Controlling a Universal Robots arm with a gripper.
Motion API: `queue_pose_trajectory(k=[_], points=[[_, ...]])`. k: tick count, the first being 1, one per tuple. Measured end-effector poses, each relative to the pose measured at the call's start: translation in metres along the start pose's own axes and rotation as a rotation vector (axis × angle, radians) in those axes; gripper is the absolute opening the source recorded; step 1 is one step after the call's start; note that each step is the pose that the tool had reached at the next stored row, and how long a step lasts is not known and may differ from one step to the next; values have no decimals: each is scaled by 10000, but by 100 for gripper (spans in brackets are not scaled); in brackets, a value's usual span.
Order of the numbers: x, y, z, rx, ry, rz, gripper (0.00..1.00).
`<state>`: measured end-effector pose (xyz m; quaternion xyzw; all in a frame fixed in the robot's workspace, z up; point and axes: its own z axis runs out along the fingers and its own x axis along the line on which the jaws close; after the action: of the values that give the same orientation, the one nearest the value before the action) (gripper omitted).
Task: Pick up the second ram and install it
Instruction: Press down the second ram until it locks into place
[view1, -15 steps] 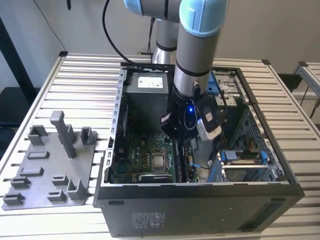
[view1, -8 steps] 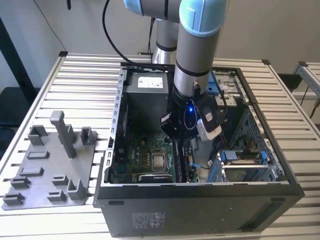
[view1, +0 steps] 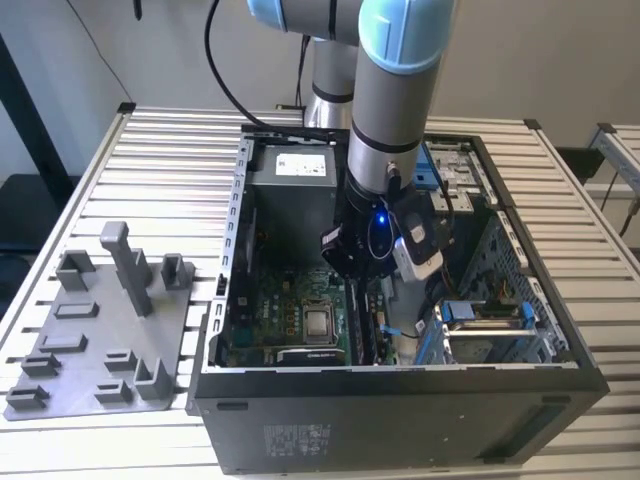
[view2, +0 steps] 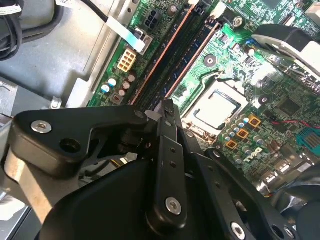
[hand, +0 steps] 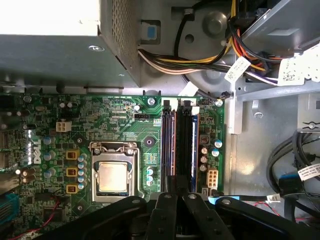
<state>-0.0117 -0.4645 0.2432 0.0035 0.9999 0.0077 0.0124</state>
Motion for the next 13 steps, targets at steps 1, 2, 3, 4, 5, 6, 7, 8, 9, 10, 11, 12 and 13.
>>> queue_pose_trajectory(k=[1, 2, 3, 4, 5, 6, 7, 8, 9, 10, 11, 12, 13], points=[[0, 0, 0, 0, 0, 0, 11], [0, 0, 0, 0, 0, 0, 11], [0, 0, 0, 0, 0, 0, 11], [0, 0, 0, 0, -1, 0, 11], [0, 0, 0, 0, -1, -4, 11], [0, 0, 0, -1, -1, -31, 11], [0, 0, 0, -3, 0, -96, 11], [0, 0, 0, -5, 2, -189, 11], [1, 0, 0, -7, 4, -302, 11], [1, 0, 0, -9, 6, -417, 11], [0, 0, 0, -13, 8, -550, 11], [0, 0, 0, -17, 10, -694, 11], [0, 0, 0, -21, 12, -845, 11]])
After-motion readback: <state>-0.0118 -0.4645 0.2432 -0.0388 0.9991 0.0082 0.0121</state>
